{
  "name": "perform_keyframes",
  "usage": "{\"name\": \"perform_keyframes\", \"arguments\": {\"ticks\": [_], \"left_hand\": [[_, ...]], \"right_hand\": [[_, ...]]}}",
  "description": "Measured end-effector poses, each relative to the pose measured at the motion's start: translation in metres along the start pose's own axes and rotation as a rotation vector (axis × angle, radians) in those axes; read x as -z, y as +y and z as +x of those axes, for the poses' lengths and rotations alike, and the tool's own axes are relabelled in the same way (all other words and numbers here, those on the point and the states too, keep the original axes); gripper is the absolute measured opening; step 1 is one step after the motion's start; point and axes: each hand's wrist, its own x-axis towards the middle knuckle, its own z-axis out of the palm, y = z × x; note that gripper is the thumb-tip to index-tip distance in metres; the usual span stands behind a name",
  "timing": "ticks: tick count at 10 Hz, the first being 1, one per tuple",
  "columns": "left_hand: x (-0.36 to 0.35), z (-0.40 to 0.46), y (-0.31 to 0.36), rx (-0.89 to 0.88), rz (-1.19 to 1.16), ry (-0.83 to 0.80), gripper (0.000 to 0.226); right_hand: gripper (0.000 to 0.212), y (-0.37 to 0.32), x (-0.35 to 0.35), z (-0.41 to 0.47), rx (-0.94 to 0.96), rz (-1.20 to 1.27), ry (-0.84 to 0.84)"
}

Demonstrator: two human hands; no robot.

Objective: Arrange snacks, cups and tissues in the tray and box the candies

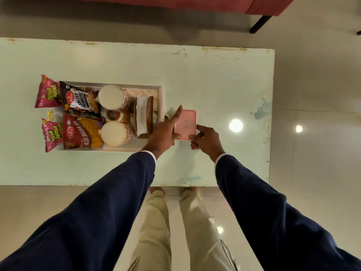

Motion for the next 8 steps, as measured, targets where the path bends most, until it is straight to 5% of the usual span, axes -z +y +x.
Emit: {"name": "perform_keyframes", "arguments": {"ticks": [4, 6, 8], "left_hand": [[-0.001, -0.017, -0.005, -0.048, 0.072, 0.203, 0.085], [0.011, -0.034, -0.003, -0.11, 0.06, 0.231, 0.055], [0.052, -0.083, 0.011, -0.292, 0.57, 0.216, 0.046]], "right_hand": [[0.054, -0.006, -0.012, 0.002, -0.026, 0.019, 0.014], [0.049, -0.016, -0.015, -0.015, -0.025, 0.018, 0.111], [0.057, -0.04, -0.009, -0.072, 0.098, -0.52, 0.219]]}}
